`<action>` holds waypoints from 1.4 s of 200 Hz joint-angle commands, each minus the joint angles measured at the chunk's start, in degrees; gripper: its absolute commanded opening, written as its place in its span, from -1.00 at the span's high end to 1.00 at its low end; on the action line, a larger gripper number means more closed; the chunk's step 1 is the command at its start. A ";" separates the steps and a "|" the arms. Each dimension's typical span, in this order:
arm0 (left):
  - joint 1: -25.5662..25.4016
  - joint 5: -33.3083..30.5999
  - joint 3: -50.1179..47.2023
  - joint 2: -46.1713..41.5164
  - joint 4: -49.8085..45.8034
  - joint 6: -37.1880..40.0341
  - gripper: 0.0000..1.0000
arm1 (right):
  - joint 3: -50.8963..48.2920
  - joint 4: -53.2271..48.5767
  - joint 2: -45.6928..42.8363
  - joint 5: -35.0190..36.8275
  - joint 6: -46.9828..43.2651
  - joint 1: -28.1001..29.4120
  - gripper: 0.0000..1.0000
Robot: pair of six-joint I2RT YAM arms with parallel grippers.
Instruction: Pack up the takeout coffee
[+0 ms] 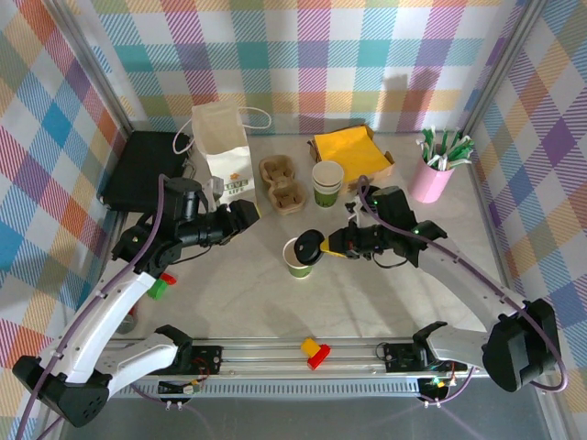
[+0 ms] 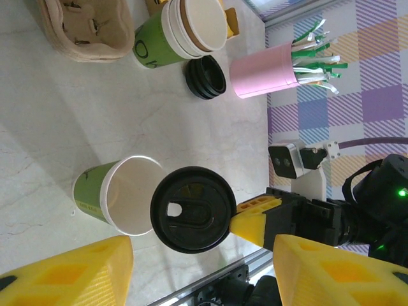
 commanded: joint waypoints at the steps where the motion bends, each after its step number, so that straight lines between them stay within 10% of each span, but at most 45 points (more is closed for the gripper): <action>1: 0.55 1.15 -0.87 -0.94 1.85 -0.82 -0.19 | -0.55 2.90 1.53 -1.89 1.59 -0.42 1.00; 280: 0.53 1.63 -2.08 -0.45 2.91 -3.75 -0.13 | -0.37 5.91 13.54 2.66 -1.52 0.98 0.39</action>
